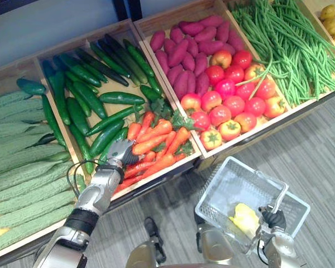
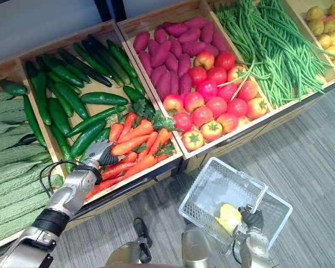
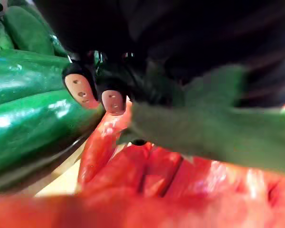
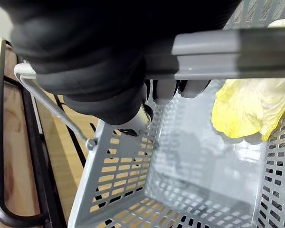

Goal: Pick vegetable in the basket

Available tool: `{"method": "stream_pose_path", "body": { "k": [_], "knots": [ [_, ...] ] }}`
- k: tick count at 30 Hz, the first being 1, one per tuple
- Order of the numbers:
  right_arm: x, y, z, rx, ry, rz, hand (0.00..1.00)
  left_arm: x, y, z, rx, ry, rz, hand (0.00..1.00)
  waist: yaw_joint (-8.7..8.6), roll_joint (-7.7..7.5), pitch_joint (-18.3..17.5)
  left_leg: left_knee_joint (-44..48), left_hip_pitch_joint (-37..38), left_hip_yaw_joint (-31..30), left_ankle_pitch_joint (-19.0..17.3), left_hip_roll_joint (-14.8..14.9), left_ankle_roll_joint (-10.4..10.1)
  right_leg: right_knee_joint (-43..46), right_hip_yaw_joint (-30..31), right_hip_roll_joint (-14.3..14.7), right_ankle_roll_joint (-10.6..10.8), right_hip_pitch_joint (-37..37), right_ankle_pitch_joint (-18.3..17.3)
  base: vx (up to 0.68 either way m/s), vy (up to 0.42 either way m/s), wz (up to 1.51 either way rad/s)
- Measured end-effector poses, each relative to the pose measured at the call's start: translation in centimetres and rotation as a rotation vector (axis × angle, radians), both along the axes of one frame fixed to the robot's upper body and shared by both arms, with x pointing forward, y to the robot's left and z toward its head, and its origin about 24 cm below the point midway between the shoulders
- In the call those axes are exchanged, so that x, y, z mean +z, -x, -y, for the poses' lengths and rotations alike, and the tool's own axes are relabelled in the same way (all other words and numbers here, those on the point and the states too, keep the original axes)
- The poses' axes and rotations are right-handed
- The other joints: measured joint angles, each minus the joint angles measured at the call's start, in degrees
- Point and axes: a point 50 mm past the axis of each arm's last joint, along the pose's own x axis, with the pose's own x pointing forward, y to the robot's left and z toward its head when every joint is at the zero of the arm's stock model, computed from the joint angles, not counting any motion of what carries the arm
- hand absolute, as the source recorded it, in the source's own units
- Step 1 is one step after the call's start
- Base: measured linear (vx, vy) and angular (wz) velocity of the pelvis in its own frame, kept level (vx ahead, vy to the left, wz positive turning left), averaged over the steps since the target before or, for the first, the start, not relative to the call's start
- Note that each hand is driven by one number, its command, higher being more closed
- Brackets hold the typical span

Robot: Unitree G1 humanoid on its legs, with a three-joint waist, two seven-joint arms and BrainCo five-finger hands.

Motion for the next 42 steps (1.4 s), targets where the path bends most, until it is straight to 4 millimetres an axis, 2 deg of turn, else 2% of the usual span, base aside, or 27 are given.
{"method": "stream_pose_path", "body": {
  "k": [3,8,13,19,23,24,28,29,30,31,33,35,36,37,39,40,41,42],
  "knots": [
    [-0.1,0.2,-0.1,-0.011,-0.004,-0.004,1.0,1.6,0.7,0.2,0.024,0.091,0.11,1.0,0.22,0.02,0.0,-0.2,0.2,-0.5,0.0,-0.1,0.0,-0.1,-0.4,0.0,0.0,0.5,0.0,0.0,0.0,0.07],
    [-0.4,0.9,0.2,-0.025,-0.004,-0.021,1.0,2.5,2.5,1.1,0.061,0.254,0.223,1.0,1.6,0.59,-0.4,-0.8,1.7,-1.0,0.0,-0.1,0.0,-0.8,-0.9,0.1,0.0,2.3,-0.1,0.01,-0.001,0.05],
    [-0.4,1.1,0.3,-0.037,-0.006,-0.023,1.0,2.6,4.4,1.3,0.086,0.388,0.264,1.0,1.67,0.95,-0.6,-1.0,2.8,-1.5,0.0,-0.1,0.0,-0.8,-1.2,0.1,0.1,3.6,-0.6,0.01,-0.003,0.06],
    [-0.7,1.9,0.4,-0.08,-0.017,-0.031,1.0,2.7,7.6,2.6,0.044,0.726,0.29,1.0,1.75,2.02,-2.6,-1.1,3.7,-1.8,0.0,0.0,0.0,0.4,-1.5,0.1,-0.1,4.0,-1.6,0.01,-0.004,0.02],
    [-0.2,2.2,0.0,-0.103,-0.017,-0.009,1.0,2.2,8.6,2.9,0.053,0.848,0.277,1.0,2.19,2.02,-2.7,0.8,5.1,-1.2,-1.2,0.8,-0.5,2.4,-1.1,0.4,-0.4,5.2,-2.9,-0.01,-0.015,-0.06],
    [0.0,2.4,-0.1,-0.111,-0.014,0.001,1.0,1.9,8.8,3.1,0.054,0.888,0.262,1.0,2.92,1.99,-2.9,2.6,5.1,-0.8,-2.3,1.3,-0.7,3.3,-0.6,0.7,-0.4,5.2,-3.3,-0.03,-0.046,-0.26],
    [1.4,1.9,-0.5,-0.095,0.01,0.061,1.0,1.6,9.9,3.6,0.061,1.012,0.238,1.0,3.46,1.52,-3.8,10.9,3.0,-0.6,-7.2,3.5,-1.3,5.7,2.5,2.3,-0.8,3.5,-4.4,-0.04,-0.046,-0.36],
    [1.7,1.8,-0.6,-0.091,0.015,0.071,1.0,1.6,10.0,3.6,0.065,1.026,0.239,1.0,4.11,1.33,-4.1,12.2,2.5,-1.2,-8.2,3.8,-1.4,6.0,3.6,2.6,-0.8,2.9,-4.5,-0.06,-0.013,-0.9],
    [2.3,1.6,-0.9,-0.075,0.024,0.095,1.0,1.6,10.2,3.6,0.067,1.05,0.242,1.0,5.06,1.78,-5.0,14.5,1.6,-3.5,-10.4,4.1,-1.5,6.7,6.0,3.5,-0.6,1.5,-4.6,-0.01,0.028,-0.99],
    [2.9,1.3,-1.1,-0.06,0.033,0.122,1.0,1.7,10.3,3.7,0.065,1.062,0.24,1.0,5.23,1.63,-5.4,15.7,1.3,-4.0,-11.7,4.1,-1.4,7.2,7.4,4.3,-0.8,0.9,-4.7,-0.02,0.035,-0.96],
    [3.6,1.3,-1.2,-0.054,0.048,0.149,1.0,1.6,10.3,4.1,0.051,1.075,0.229,1.0,4.49,1.4,-6.2,16.4,1.4,-3.3,-12.7,4.1,-1.2,7.5,8.9,4.7,-0.5,0.2,-4.5,-0.01,0.038,-0.58],
    [4.4,1.0,-1.5,-0.042,0.062,0.181,1.0,1.5,10.4,4.4,0.039,1.087,0.216,1.0,4.75,1.49,-7.4,16.5,2.4,0.4,-13.4,4.3,-1.3,7.6,12.3,5.4,0.0,-0.9,-3.8,0.03,0.065,-0.93],
    [4.9,0.6,-1.9,-0.023,0.063,0.205,1.0,1.6,10.4,4.6,0.032,1.089,0.213,1.0,4.68,0.88,-7.3,17.5,2.7,2.6,-14.2,4.9,-1.3,7.4,14.8,6.2,-0.1,-1.5,-2.9,0.02,0.047,-1.04],
    [5.2,0.4,-2.1,-0.015,0.063,0.217,1.0,1.6,10.4,4.6,0.031,1.089,0.214,1.0,4.81,1.3,-7.7,18.1,2.9,3.7,-14.7,5.2,-1.4,7.2,16.1,6.6,0.0,-1.9,-2.4,0.01,0.095,-1.41],
    [6.2,-0.7,-3.1,0.028,0.06,0.271,1.0,1.7,10.3,4.7,0.021,1.09,0.216,1.0,5.25,0.62,-7.6,20.2,3.9,8.3,-17.1,6.5,-1.2,6.7,21.1,8.7,0.3,-3.8,-0.7,-0.02,0.081,-1.66],
    [6.4,-0.8,-3.3,0.032,0.06,0.281,1.0,1.8,10.2,4.9,0.008,1.089,0.216,1.0,5.55,0.37,-7.8,20.3,4.3,10.8,-17.3,7.4,-1.2,6.4,19.1,8.1,-0.8,-4.6,-1.7,-0.03,0.041,-1.74],
    [6.6,-1.1,-3.7,0.037,0.056,0.295,1.0,2.2,9.9,5.3,-0.023,1.089,0.218,1.0,6.3,-0.35,-7.7,20.0,5.6,14.9,-17.5,7.7,-1.1,7.2,12.2,5.7,-2.1,-6.5,-2.2,-0.05,0.057,-1.72],
    [6.7,-1.6,-4.2,0.047,0.043,0.309,1.0,2.5,9.7,5.5,-0.045,1.085,0.226,1.0,6.43,-1.22,-8.0,19.6,7.1,19.0,-17.9,8.0,-1.3,8.7,3.0,2.3,-2.4,-8.4,-2.1,-0.02,0.048,-1.94]
  ]
}}
